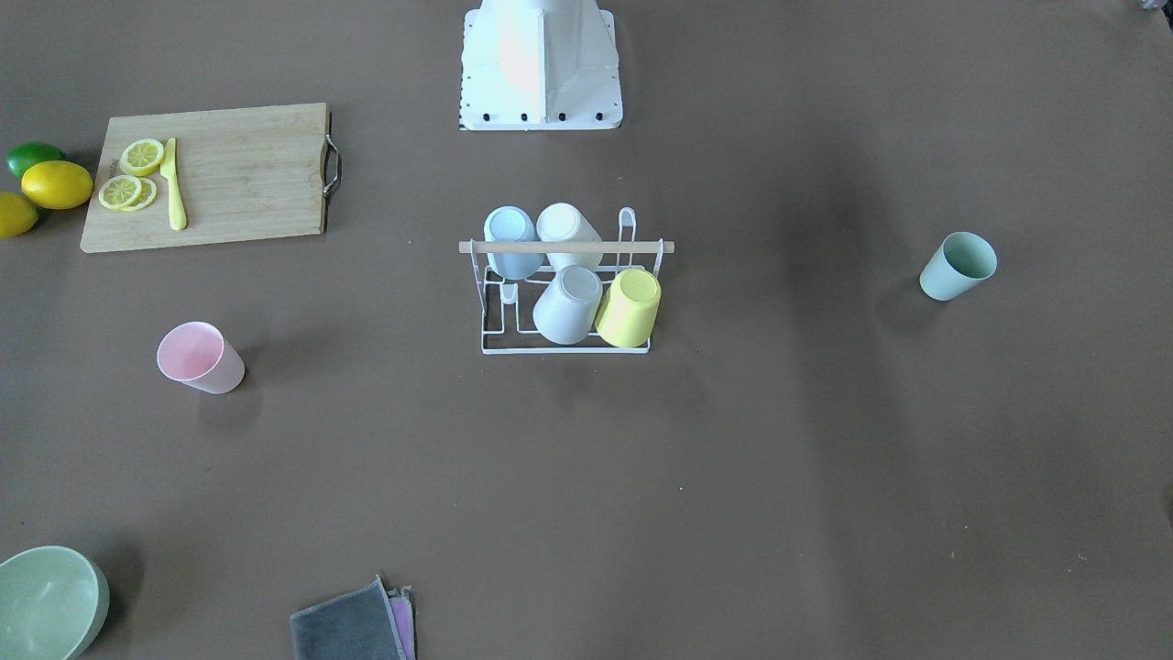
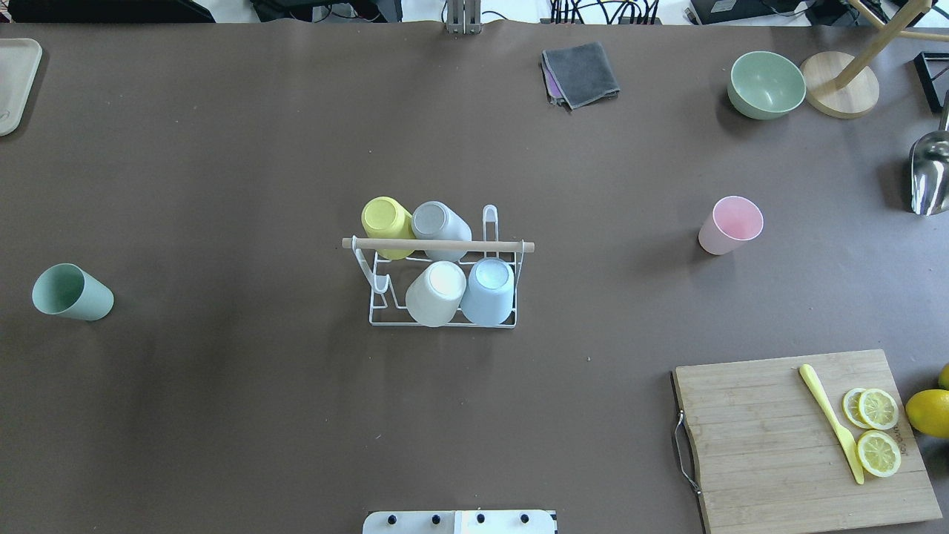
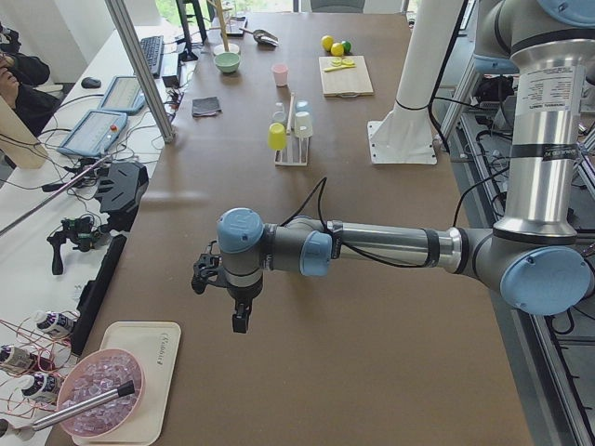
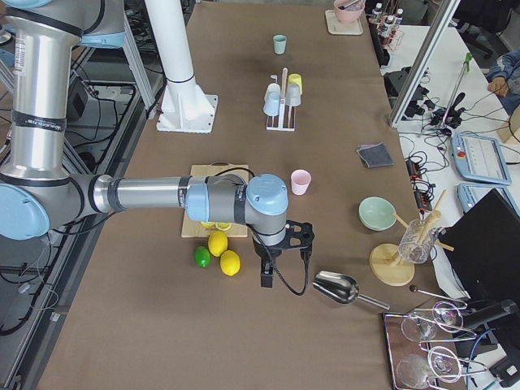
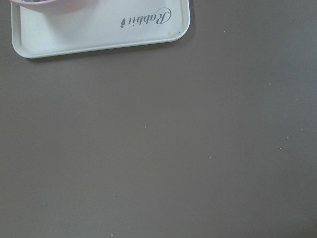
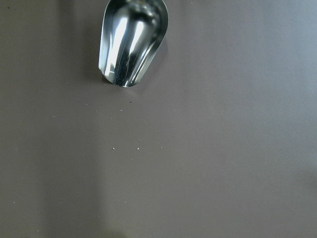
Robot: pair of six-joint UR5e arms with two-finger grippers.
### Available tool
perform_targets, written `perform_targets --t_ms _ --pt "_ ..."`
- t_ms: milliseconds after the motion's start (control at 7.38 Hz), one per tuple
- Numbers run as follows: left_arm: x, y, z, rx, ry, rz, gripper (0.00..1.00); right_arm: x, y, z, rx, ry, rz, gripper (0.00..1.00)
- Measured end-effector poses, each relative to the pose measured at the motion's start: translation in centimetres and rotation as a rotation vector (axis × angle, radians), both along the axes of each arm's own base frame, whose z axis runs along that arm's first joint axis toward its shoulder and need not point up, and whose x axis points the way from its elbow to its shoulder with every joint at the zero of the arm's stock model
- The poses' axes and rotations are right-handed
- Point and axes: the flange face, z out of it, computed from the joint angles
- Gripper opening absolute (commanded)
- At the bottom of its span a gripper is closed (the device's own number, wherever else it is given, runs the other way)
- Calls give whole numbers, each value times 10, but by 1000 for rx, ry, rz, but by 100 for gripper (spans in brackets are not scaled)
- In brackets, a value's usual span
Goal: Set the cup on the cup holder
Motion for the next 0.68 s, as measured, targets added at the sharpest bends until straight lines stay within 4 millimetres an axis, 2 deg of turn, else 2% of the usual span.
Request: perform_targets --t_ms 678 --pt "0 0 1 -3 0 0 98 -4 -2 -6 23 -50 -10 100"
